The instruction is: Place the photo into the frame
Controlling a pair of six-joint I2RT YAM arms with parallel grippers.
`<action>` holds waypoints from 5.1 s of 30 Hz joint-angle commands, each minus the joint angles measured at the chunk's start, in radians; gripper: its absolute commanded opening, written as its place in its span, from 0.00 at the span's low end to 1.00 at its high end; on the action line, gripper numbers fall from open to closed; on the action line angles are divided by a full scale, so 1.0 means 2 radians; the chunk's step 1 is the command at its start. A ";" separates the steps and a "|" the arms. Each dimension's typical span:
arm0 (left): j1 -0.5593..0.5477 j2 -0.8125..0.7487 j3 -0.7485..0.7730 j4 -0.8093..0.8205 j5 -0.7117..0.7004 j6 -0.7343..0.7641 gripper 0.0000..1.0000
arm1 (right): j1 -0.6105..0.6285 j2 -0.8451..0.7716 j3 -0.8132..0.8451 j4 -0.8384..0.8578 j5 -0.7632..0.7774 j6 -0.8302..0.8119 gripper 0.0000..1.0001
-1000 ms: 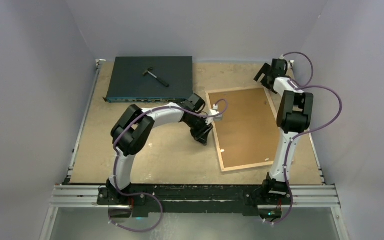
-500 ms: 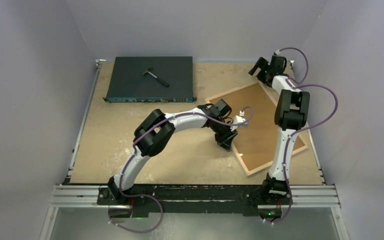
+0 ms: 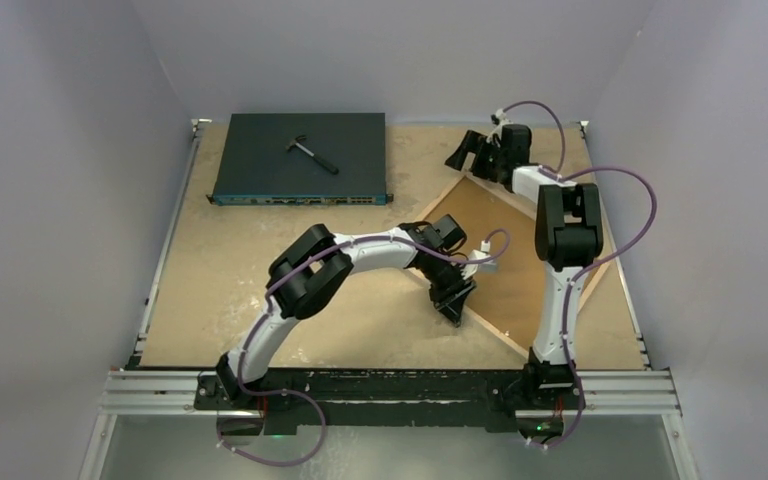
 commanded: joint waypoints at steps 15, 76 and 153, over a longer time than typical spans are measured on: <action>0.097 -0.174 -0.089 -0.155 -0.004 0.075 0.50 | 0.139 -0.080 -0.105 0.005 -0.063 0.033 0.99; 0.317 -0.244 -0.263 -0.024 -0.095 0.066 0.60 | -0.079 -0.347 -0.414 -0.013 0.172 0.138 0.99; 0.361 -0.228 -0.291 -0.032 -0.076 0.126 0.19 | 0.467 -0.240 -0.385 0.132 -0.060 0.094 0.82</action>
